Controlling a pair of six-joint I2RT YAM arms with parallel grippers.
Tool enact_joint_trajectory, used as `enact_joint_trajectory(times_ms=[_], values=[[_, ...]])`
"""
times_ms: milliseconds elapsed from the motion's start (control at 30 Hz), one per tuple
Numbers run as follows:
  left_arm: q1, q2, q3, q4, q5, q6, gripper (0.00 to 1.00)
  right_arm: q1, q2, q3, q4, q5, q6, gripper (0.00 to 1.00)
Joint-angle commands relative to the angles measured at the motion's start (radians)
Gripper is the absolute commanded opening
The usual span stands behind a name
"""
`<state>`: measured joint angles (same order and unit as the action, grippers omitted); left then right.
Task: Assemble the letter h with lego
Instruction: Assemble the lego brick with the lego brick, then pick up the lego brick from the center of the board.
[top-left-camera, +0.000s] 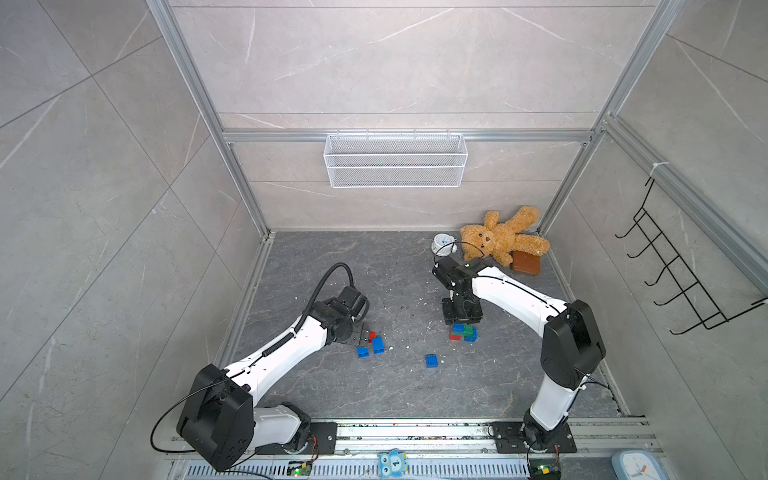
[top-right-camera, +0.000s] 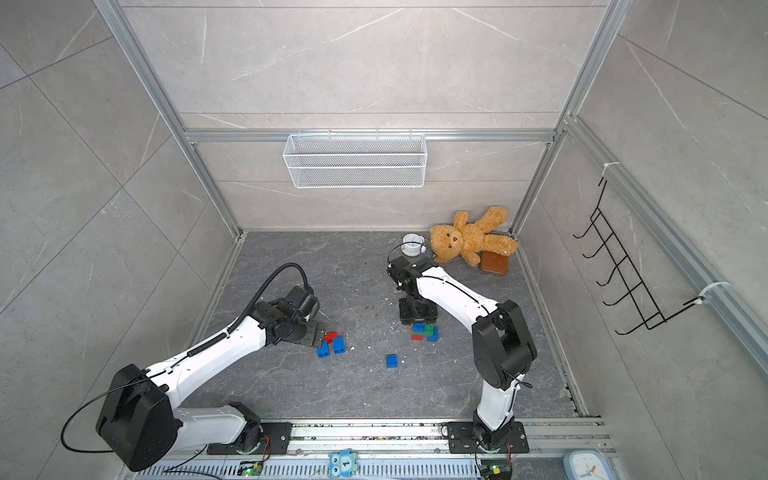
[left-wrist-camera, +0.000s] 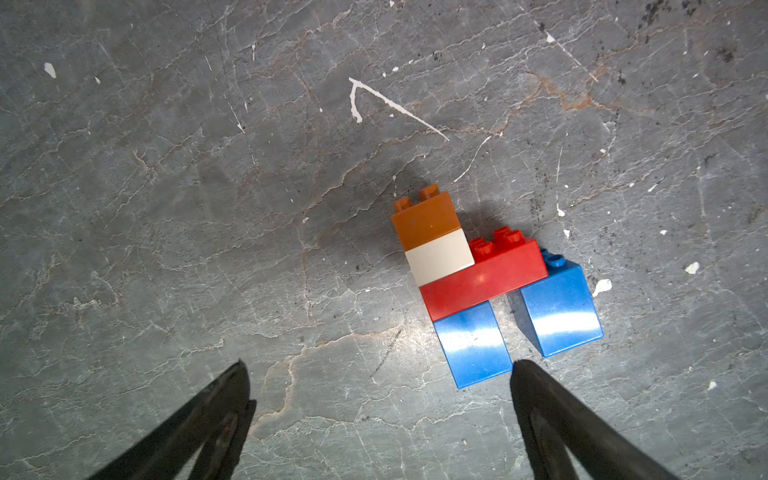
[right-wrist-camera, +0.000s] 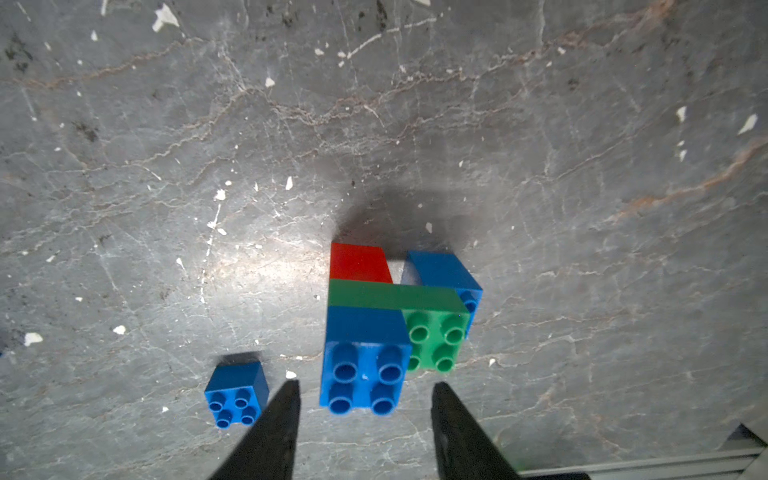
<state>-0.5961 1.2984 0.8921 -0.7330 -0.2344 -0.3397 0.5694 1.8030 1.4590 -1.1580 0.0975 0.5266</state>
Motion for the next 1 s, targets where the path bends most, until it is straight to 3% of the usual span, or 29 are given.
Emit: enact_joint_trajectory(times_ms=[0,133,333,533,967], values=[[-0.005,-0.014,0.033,-0.020,-0.013,0.016,1.00,0.011,-0.042,0.026,-0.058,-0.002,-0.008,0.56],[-0.005,-0.024,0.032,-0.021,-0.018,0.015,1.00,0.072,-0.107,0.000,-0.054,-0.046,0.026,0.58],[-0.006,-0.035,0.032,-0.022,-0.026,0.013,1.00,0.252,-0.223,-0.113,0.007,-0.106,0.163,0.58],[-0.006,-0.027,0.035,-0.022,-0.014,0.009,1.00,0.392,-0.198,-0.235,0.182,-0.123,0.296,0.58],[-0.007,-0.038,0.032,-0.021,-0.013,0.011,1.00,0.395,-0.029,-0.295,0.349,-0.036,0.291,0.59]])
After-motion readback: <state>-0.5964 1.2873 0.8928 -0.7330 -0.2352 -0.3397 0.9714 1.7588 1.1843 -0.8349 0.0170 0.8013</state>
